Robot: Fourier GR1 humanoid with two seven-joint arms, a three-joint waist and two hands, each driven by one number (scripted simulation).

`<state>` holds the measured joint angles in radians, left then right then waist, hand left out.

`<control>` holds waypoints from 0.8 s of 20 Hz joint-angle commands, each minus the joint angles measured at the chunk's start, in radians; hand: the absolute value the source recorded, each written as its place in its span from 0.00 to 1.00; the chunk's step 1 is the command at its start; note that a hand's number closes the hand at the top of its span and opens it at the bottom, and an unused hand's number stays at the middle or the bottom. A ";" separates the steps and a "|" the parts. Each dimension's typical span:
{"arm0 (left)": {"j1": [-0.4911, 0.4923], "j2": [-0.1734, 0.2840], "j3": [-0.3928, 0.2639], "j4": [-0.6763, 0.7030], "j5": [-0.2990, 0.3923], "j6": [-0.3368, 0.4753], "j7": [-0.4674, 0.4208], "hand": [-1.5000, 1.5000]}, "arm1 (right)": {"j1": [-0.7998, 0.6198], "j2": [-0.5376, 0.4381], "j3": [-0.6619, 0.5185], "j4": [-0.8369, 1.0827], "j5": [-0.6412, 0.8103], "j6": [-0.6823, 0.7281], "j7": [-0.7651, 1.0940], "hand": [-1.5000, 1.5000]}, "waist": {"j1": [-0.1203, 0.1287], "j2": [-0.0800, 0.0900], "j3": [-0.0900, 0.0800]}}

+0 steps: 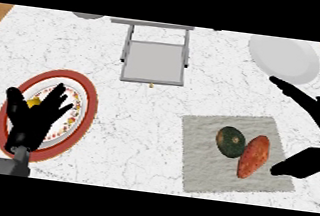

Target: Pick the squash from the placemat and place it in the tiered shelf

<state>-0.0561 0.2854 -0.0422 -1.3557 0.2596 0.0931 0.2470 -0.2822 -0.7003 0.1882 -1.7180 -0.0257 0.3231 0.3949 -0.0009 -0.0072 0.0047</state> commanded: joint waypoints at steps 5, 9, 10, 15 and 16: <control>0.008 -0.005 0.012 0.058 -0.009 -0.050 0.001 0.50 | -0.009 0.077 0.090 -0.035 0.146 0.034 0.123 0.00 | 0.002 0.007 -0.005; 0.019 -0.024 0.005 -0.044 -0.032 0.006 0.079 0.50 | 0.010 0.087 0.085 -0.039 0.195 0.079 0.172 0.00 | 0.003 0.006 -0.005; 0.000 -0.042 0.006 0.003 -0.046 0.010 0.043 0.50 | 0.014 0.141 0.127 0.002 0.278 0.024 0.151 0.00 | 0.003 0.008 -0.005; 0.032 -0.033 0.033 -0.038 -0.034 -0.022 0.057 0.50 | 0.026 0.220 0.140 -0.002 0.396 -0.013 0.195 0.00 | 0.005 0.007 -0.005; -0.004 -0.012 0.047 0.015 -0.052 -0.044 0.042 0.50 | -0.003 0.219 0.122 -0.018 0.373 0.045 0.235 0.00 | 0.003 0.007 -0.005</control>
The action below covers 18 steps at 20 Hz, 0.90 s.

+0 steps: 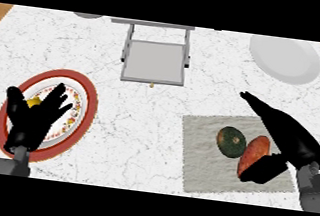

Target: Pick the squash from the placemat and place it in the tiered shelf

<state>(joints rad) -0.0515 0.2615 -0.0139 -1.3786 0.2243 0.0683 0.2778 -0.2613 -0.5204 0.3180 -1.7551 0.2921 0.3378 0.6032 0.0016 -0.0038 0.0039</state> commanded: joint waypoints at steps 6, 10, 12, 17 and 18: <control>0.042 -0.037 0.021 -0.024 -0.042 -0.014 0.002 0.50 | 0.069 0.107 -0.032 0.006 0.164 0.022 -0.034 0.00 | 0.000 0.003 -0.004; 0.035 -0.053 0.024 0.036 -0.061 -0.017 -0.031 0.50 | 0.059 0.120 -0.037 0.023 0.194 0.041 -0.029 0.00 | -0.001 0.004 -0.004; 0.010 -0.026 0.064 0.035 -0.029 -0.042 0.006 0.50 | 0.072 0.147 -0.026 0.010 0.240 0.020 -0.007 0.00 | -0.002 0.003 -0.004; 0.030 -0.054 0.050 0.033 -0.051 -0.046 -0.024 0.50 | 0.100 0.157 -0.020 0.154 0.363 -0.073 -0.144 0.00 | 0.000 0.004 -0.004; -0.004 -0.045 0.059 0.043 -0.041 -0.052 0.016 0.50 | 0.050 0.203 -0.001 0.189 0.390 -0.082 -0.107 0.00 | 0.001 0.004 -0.004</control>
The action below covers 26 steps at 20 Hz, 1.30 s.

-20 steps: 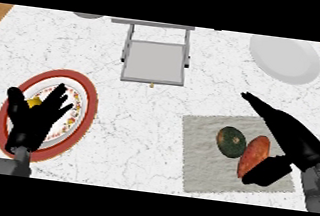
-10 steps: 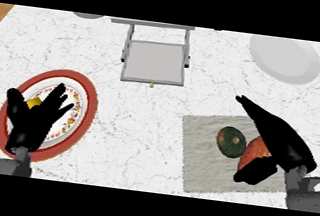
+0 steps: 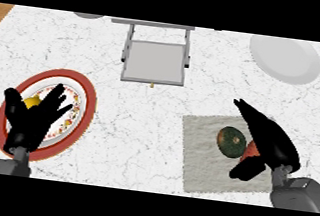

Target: Pick the squash from the placemat and place it in the tiered shelf

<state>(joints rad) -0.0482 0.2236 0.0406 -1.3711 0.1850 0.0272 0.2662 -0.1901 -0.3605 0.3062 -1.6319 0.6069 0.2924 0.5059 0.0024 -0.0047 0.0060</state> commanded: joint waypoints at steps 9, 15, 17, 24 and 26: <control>0.031 -0.009 0.032 0.048 -0.015 -0.053 -0.019 0.50 | -0.066 0.084 -0.086 0.269 0.108 -0.120 -0.229 0.00 | 0.001 0.006 -0.006; 0.058 -0.004 0.028 -0.119 -0.010 -0.044 0.111 0.50 | -0.097 0.154 -0.081 0.380 0.164 -0.161 -0.278 0.00 | 0.005 0.005 -0.006; -0.037 -0.027 0.033 0.041 -0.035 -0.028 0.048 0.50 | -0.136 0.121 -0.048 0.345 0.153 -0.042 -0.273 1.00 | 0.000 0.006 -0.006; 0.019 -0.039 0.025 -0.019 -0.053 -0.025 0.045 0.50 | -0.038 0.113 0.007 0.376 0.201 -0.081 -0.450 1.00 | 0.000 0.005 -0.006; -0.028 -0.014 0.074 0.129 -0.029 -0.076 -0.028 0.50 | -0.029 0.129 0.010 0.301 0.184 -0.046 -0.424 1.00 | -0.005 0.005 -0.006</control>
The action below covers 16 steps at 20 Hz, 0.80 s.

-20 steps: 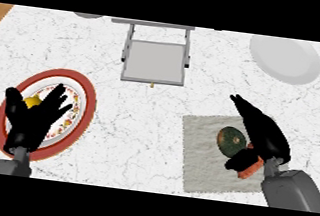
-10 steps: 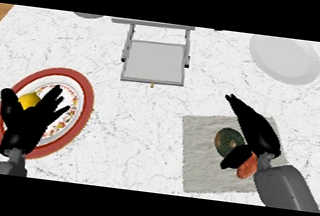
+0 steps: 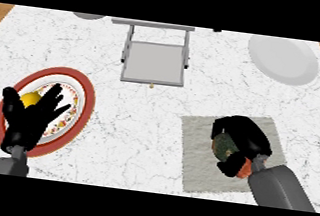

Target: Pick the squash from the placemat and place it in the tiered shelf

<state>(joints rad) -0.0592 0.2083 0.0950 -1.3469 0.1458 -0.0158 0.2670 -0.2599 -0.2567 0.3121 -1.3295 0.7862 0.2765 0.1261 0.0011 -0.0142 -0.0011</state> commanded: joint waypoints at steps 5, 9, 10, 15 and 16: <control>0.000 -0.023 -0.024 -0.055 -0.021 0.029 0.101 0.50 | 0.118 0.014 0.020 -0.182 0.028 -0.074 -0.086 1.00 | -0.004 0.013 0.001; -0.004 -0.014 -0.019 0.010 -0.024 -0.005 0.026 0.50 | -0.015 0.248 0.225 -0.184 0.022 -0.143 0.293 1.00 | 0.022 0.017 0.000; -0.003 -0.021 -0.029 -0.021 -0.016 -0.009 0.047 0.50 | -0.087 0.250 0.241 -0.151 -0.008 -0.144 0.390 1.00 | 0.042 0.018 0.000; -0.019 -0.033 -0.058 0.001 -0.027 -0.022 0.044 0.50 | -0.292 0.255 0.367 -0.186 -0.078 -0.325 0.647 1.00 | 0.079 0.017 -0.001; -0.017 -0.053 -0.075 0.001 -0.044 -0.004 0.038 0.50 | -0.322 0.255 0.391 -0.190 -0.091 -0.365 0.703 1.00 | 0.084 0.017 -0.001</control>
<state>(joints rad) -0.0858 0.1746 0.0493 -1.3756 0.1219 -0.0213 0.3011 -0.4418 -0.0244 0.6104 -1.5045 0.7278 0.0277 0.6350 0.0657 0.0005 0.0012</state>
